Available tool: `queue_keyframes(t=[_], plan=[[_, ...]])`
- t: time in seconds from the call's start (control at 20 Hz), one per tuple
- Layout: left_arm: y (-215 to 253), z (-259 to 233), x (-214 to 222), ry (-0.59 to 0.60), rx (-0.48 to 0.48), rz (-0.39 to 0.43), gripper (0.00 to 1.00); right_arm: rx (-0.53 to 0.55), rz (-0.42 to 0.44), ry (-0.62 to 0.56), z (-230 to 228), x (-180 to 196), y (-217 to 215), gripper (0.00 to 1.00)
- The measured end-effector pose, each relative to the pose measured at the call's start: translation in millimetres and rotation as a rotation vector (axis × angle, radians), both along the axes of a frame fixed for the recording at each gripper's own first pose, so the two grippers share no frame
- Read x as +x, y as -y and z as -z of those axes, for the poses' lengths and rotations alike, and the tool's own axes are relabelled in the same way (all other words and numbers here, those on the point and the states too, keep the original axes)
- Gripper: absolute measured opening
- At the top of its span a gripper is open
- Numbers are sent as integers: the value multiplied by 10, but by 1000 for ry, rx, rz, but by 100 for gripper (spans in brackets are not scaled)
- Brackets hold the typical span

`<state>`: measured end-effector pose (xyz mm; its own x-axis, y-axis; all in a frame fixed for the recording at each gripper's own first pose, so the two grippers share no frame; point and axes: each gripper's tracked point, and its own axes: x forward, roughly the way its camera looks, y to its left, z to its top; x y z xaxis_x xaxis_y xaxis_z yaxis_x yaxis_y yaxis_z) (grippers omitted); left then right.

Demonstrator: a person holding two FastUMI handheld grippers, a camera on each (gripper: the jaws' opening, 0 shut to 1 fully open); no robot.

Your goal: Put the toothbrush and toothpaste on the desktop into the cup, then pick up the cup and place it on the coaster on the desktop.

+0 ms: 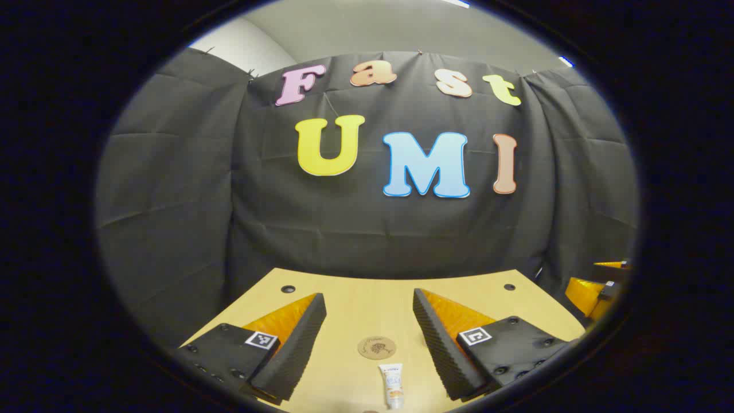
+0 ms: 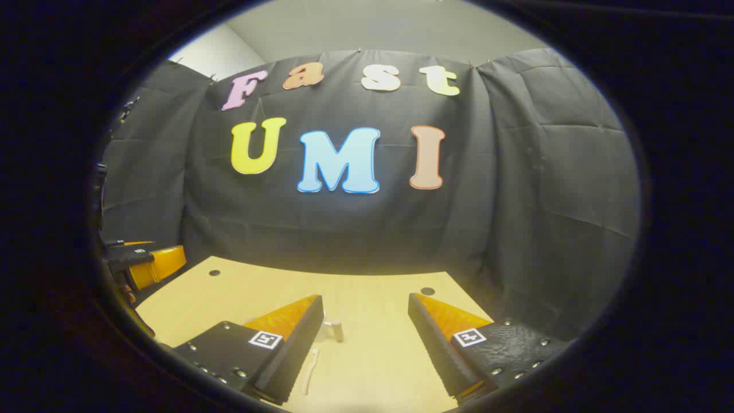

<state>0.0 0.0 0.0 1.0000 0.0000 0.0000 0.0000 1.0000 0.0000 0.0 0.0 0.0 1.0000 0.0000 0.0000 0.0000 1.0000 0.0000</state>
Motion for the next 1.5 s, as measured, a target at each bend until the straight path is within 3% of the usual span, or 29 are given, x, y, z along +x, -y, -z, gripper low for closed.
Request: queue_keyframes(t=[0.4,0.7,0.75,0.9,1.5], plan=[[170,-36,62,13,3,40,98,-5,-64,-18,-20,86,-190,93],[140,149,101,-52,-5,47,100,1,-88,-120,251,172,-324,92],[137,194,118,-65,-1,48,96,5,-92,-145,319,164,-353,92],[167,413,203,-126,6,62,100,7,-106,-221,520,205,-408,93],[224,1916,524,-514,3,103,99,36,-147,-653,1805,461,-805,94]])
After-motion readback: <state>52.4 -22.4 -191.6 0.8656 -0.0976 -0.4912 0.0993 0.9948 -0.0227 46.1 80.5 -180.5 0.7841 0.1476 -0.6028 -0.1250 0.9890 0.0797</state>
